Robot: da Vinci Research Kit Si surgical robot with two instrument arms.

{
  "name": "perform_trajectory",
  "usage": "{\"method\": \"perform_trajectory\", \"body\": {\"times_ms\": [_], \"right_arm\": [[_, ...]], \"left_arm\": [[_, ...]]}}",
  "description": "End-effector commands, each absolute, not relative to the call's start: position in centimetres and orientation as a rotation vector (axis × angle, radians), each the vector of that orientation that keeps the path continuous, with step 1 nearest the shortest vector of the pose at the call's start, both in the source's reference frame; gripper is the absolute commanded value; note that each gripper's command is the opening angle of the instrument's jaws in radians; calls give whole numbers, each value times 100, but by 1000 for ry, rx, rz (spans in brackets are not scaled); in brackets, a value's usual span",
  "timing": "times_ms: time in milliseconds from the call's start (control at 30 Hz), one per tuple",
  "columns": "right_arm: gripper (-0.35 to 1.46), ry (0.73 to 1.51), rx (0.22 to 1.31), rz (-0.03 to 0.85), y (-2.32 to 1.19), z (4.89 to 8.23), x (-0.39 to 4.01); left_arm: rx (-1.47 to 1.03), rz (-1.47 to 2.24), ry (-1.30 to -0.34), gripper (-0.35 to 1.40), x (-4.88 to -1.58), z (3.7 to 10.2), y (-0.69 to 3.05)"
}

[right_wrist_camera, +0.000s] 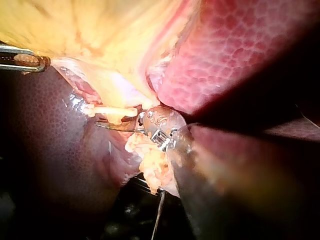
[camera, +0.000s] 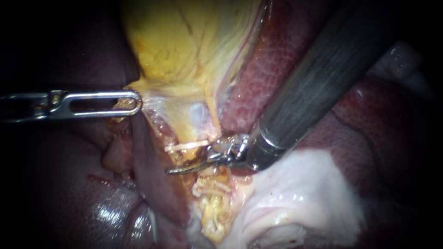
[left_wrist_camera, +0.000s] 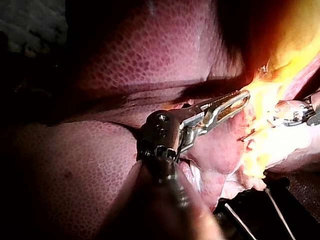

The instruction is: Go back from the cut left tube

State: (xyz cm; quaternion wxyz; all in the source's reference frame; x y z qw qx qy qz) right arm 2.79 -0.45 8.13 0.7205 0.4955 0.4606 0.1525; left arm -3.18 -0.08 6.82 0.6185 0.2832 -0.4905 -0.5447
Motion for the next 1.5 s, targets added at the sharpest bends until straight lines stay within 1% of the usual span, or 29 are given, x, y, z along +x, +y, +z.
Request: {"method": "perform_trajectory", "body": {"times_ms": [33,200,267,300,333,367,400,533,800,967,1000,1100,1233,1400,1500], "right_arm": [[-35,1018,1096,335,-45,812,279],[-35,1022,1083,344,-48,808,274],[42,1031,1060,367,-50,805,274],[69,1040,1050,380,-50,803,274],[101,1051,1038,398,-50,802,274],[116,1062,1028,415,-50,801,274],[123,1074,1021,422,-50,800,275],[130,1082,1010,435,-52,797,275],[131,1082,1012,432,-55,791,267],[143,1108,989,379,-62,781,244],[143,1117,971,350,-64,779,237],[143,1132,930,319,-63,771,219],[143,1168,857,307,-46,749,193],[143,1203,740,304,-6,713,156],[143,1212,681,308,14,694,140]], "left_arm": [[652,-1253,-1129,-35,-318,682,-8],[652,-1253,-1129,-35,-317,682,-8],[652,-1252,-1129,-35,-317,682,-8],[652,-1252,-1129,-35,-317,682,-8],[652,-1253,-1129,-35,-317,682,-8],[652,-1252,-1129,-35,-317,682,-7],[652,-1252,-1129,-35,-317,683,-7],[652,-1252,-1129,-35,-317,683,-7],[652,-1252,-1129,-35,-317,683,-8],[652,-1252,-1129,-35,-317,683,-8],[652,-1252,-1129,-35,-317,683,-8],[652,-1252,-1129,-35,-316,684,-8],[650,-1251,-1130,-35,-317,686,-10],[648,-1251,-1130,-35,-318,689,-11],[648,-1250,-1130,-35,-318,690,-10]]}}
